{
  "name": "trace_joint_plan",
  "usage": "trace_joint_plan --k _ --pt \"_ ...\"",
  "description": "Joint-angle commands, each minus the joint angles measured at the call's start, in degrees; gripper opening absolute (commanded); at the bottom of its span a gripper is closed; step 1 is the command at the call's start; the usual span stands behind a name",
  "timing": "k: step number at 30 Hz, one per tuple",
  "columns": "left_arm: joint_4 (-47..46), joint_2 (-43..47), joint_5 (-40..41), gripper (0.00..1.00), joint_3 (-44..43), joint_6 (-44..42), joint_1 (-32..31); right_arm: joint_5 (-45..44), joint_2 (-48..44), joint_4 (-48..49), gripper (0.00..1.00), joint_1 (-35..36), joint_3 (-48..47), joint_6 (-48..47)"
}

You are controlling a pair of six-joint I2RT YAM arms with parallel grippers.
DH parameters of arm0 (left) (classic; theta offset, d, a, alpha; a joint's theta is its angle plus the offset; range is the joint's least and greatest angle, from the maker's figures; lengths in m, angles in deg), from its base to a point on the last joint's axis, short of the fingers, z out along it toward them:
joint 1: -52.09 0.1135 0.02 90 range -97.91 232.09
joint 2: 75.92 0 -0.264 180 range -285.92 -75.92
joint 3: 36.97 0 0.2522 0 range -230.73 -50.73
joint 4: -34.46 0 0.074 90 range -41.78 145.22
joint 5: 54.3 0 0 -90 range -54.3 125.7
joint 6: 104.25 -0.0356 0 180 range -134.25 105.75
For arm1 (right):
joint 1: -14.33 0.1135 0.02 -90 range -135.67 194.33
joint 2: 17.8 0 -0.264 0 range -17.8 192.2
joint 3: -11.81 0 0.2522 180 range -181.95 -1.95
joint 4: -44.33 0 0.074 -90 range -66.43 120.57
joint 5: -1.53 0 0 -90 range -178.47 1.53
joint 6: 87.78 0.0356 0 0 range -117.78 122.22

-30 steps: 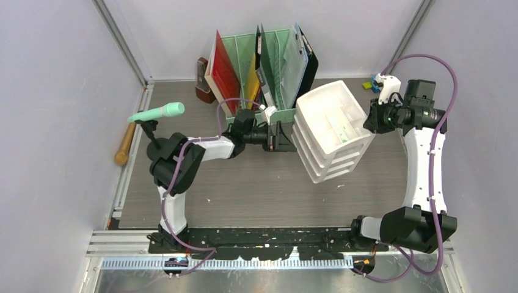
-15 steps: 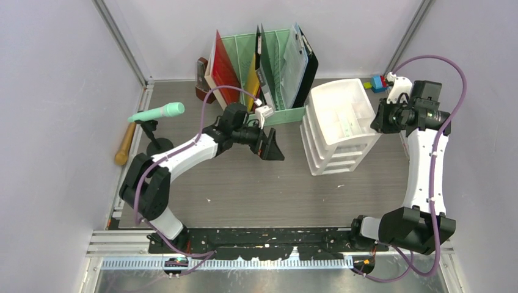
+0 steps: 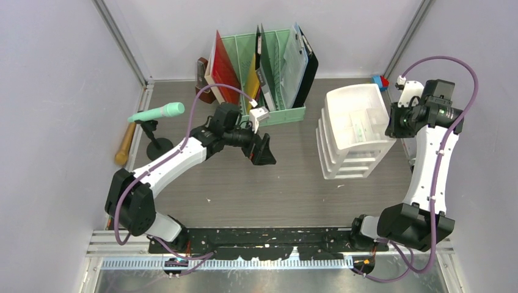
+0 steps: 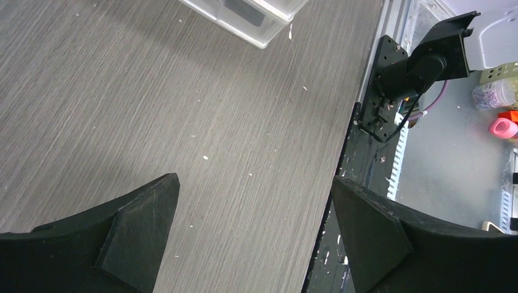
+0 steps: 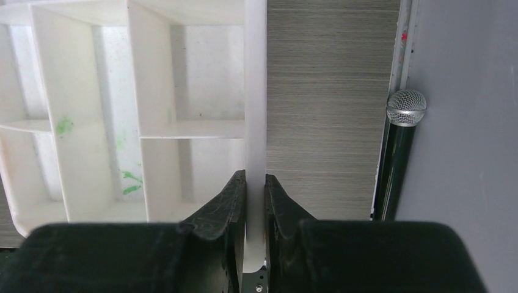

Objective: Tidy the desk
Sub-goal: Move the storage box to the corner of the board.

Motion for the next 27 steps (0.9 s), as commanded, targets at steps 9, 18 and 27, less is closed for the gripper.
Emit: trace_joint_plan --k 9,18,27 --pt "1.94 4.59 2.48 1.00 0.13 -4.62 0.16 -3.94 5.84 1.35 0.00 -3.94 -8.50 -5.14" --pt "0.68 5.73 2.74 1.00 1.68 -5.12 0.18 -3.73 10.30 2.58 0.00 -6.85 -11.81 -6.00" --pt "0.86 6.23 2.71 1.00 1.86 -5.21 0.16 -3.47 14.27 2.83 0.00 -7.14 -14.39 -8.25"
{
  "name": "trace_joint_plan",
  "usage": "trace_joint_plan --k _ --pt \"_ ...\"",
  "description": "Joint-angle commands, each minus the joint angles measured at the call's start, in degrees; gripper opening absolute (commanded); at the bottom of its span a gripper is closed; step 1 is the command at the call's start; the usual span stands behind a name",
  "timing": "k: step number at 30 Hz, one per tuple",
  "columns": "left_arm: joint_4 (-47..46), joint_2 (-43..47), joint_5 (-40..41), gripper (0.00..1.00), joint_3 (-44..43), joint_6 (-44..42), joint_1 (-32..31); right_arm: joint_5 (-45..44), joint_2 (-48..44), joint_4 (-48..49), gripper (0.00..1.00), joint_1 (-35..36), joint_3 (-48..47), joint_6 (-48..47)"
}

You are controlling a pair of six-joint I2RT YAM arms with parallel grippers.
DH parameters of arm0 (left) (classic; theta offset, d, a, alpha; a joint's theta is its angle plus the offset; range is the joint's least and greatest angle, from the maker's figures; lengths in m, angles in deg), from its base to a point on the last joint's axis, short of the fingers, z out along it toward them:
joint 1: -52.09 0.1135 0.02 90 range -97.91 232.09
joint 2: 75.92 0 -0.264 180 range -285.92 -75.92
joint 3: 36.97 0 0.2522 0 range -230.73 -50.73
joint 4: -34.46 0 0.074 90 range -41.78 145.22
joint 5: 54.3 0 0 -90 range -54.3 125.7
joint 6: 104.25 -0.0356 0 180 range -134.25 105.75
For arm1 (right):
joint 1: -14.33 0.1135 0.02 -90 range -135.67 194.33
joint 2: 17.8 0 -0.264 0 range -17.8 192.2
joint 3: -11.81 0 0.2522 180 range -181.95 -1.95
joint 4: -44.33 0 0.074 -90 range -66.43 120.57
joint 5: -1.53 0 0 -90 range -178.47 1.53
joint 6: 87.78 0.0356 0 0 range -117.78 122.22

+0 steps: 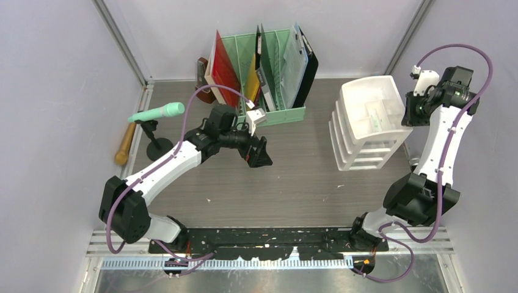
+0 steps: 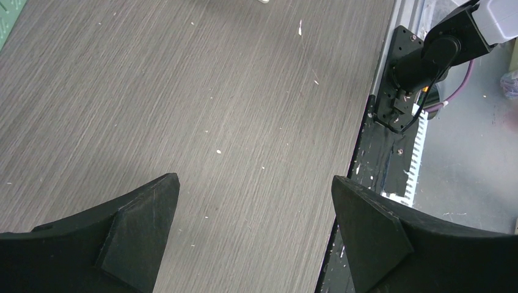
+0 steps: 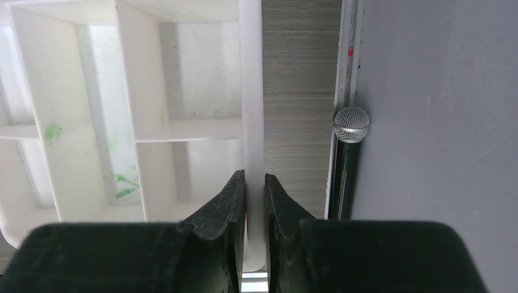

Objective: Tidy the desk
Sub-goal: Move the storage box to the corner of the board.

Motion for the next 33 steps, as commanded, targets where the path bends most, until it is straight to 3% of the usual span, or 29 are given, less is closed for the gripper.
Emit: trace_joint_plan --k 1,24,33 --pt "-0.91 2.34 0.52 1.00 0.57 -0.80 0.22 -3.06 1.85 3.19 0.00 -0.78 -3.33 -1.67" --pt "-0.35 7.42 3.99 1.00 1.98 -6.06 2.97 -2.59 7.36 4.78 0.00 -1.18 -6.88 0.17" --pt "-0.68 7.39 3.87 1.00 2.27 -6.28 3.25 1.43 12.31 2.15 0.00 -1.18 -11.67 -4.55"
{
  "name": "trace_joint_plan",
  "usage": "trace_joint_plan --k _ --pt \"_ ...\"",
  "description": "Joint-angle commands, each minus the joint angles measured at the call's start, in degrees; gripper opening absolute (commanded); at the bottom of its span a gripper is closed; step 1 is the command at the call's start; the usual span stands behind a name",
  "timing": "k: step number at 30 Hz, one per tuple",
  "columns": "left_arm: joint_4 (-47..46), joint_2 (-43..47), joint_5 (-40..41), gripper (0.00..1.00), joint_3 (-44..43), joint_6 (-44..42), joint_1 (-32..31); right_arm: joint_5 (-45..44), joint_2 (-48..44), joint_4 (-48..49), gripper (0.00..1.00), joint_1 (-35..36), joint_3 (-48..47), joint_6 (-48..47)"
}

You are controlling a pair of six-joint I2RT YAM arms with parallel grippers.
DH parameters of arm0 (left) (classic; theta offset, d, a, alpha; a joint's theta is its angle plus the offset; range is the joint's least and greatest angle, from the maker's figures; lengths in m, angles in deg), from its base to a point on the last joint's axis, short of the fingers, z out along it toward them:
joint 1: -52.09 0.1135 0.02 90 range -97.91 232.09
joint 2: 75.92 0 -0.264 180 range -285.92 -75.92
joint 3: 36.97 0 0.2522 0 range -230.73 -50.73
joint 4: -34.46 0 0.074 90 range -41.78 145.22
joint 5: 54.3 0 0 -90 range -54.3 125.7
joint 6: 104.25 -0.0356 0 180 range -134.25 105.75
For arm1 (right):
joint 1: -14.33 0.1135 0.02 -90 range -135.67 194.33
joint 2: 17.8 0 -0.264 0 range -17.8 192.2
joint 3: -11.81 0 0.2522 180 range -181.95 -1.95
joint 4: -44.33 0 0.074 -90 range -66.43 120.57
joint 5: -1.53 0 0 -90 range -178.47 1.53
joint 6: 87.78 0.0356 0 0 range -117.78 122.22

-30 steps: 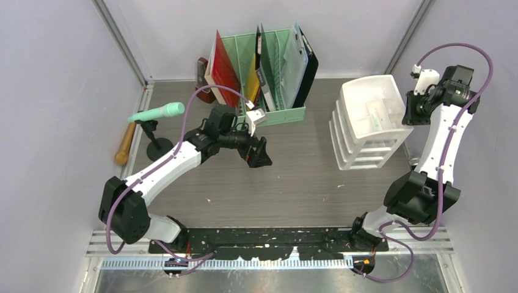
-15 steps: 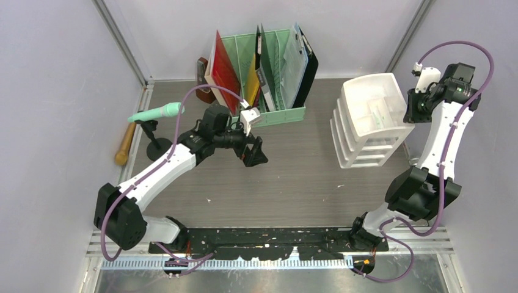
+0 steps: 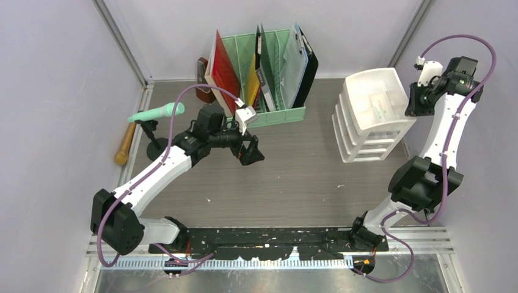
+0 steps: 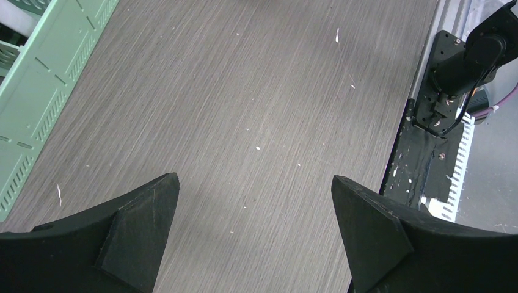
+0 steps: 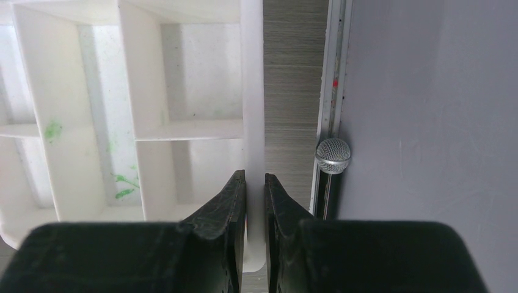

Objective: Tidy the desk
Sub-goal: Move the storage box to the corner of the board.

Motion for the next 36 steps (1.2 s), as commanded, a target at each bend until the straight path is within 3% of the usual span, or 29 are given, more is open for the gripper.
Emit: trace_joint_plan --k 1,9,30,36 --pt "-0.95 1.46 -0.17 1.00 0.12 -1.40 0.48 0.14 3.59 1.32 0.00 -0.45 -2.84 -3.57" --pt "-1.21 1.21 -0.56 1.00 0.08 -1.34 0.72 0.28 7.34 -0.85 0.00 -0.45 -7.33 -5.99" --pt "-1.14 2.83 2.35 1.00 0.65 -1.66 2.38 0.23 7.75 1.33 0.01 -0.45 -8.18 -3.05" --pt "-0.81 3.64 3.51 1.00 0.19 -1.76 3.19 0.88 7.58 2.11 0.05 -0.45 -9.06 -1.46"
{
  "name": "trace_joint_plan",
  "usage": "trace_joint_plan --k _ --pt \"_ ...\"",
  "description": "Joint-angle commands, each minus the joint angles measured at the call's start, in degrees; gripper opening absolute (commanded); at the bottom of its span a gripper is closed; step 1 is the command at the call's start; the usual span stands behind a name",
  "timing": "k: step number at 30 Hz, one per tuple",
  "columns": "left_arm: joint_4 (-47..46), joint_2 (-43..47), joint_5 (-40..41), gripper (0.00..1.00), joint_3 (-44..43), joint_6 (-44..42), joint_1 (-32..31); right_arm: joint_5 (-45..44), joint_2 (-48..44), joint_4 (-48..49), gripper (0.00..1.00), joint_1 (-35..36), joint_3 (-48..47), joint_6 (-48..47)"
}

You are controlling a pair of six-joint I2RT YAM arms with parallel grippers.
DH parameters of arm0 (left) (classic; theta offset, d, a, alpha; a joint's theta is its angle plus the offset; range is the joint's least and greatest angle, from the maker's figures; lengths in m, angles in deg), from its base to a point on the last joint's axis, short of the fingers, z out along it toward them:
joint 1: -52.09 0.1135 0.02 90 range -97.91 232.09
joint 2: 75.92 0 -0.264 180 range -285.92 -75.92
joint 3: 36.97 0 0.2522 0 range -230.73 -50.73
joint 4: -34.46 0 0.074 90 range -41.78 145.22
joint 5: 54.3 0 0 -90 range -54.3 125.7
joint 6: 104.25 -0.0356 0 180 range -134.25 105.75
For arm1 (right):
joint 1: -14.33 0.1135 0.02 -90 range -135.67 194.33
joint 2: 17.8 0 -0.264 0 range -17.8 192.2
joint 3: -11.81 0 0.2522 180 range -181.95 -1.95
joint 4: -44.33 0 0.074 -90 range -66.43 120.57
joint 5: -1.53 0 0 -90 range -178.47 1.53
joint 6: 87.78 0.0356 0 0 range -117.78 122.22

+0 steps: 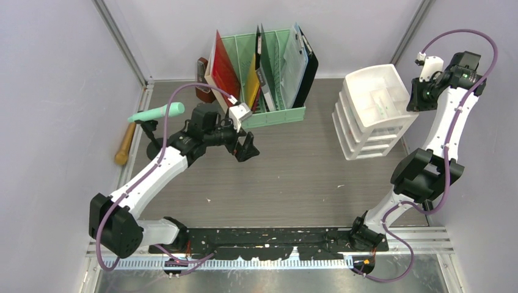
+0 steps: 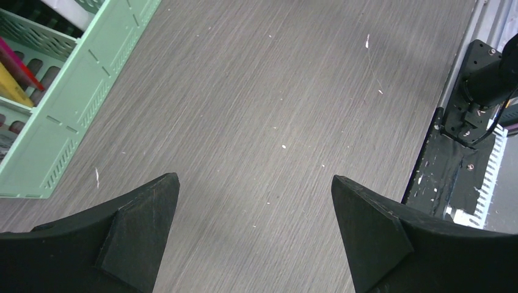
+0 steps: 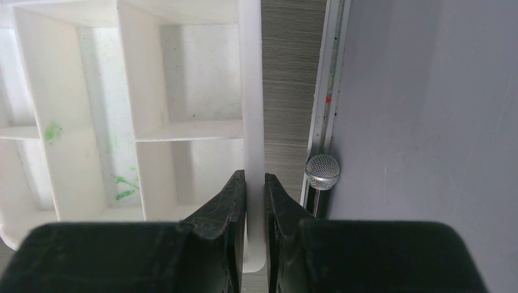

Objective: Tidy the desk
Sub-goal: Move the storage box to the corner of the board.

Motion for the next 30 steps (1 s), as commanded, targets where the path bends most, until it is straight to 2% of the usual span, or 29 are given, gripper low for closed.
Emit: trace_joint_plan --k 1,6,9,13,14,17,19,30 --pt "-0.61 2.60 1.27 1.00 -0.54 -0.74 0.94 -1.17 1.54 3.78 0.06 -0.15 -1.94 2.11" --pt "1.36 3.65 3.64 1.00 -1.65 -2.03 1.47 -0.21 1.13 4.18 0.19 -0.10 -2.33 3.49" --pt "3.58 4.26 8.87 1.00 -3.35 -2.43 1.58 0.36 0.47 5.10 0.29 0.06 -2.33 4.77" --pt "6.77 5.27 19.05 1.00 -6.35 -2.96 1.90 1.51 -0.77 6.09 0.47 1.19 -2.34 6.19" --pt "7.22 5.72 20.47 1.00 -6.77 -3.33 2.07 1.65 -1.41 6.39 0.55 1.60 -2.29 6.85" --pt "9.01 7.15 22.29 1.00 -7.75 -5.05 2.31 1.99 -2.46 7.53 0.76 2.50 -2.18 8.03" --pt "10.80 8.15 23.02 1.00 -8.23 -6.09 2.32 1.97 -3.26 8.02 0.81 3.13 -2.05 8.92" --pt "14.07 16.59 34.62 1.00 -6.77 -5.84 2.40 0.81 -11.12 12.63 0.88 6.05 3.38 11.09"
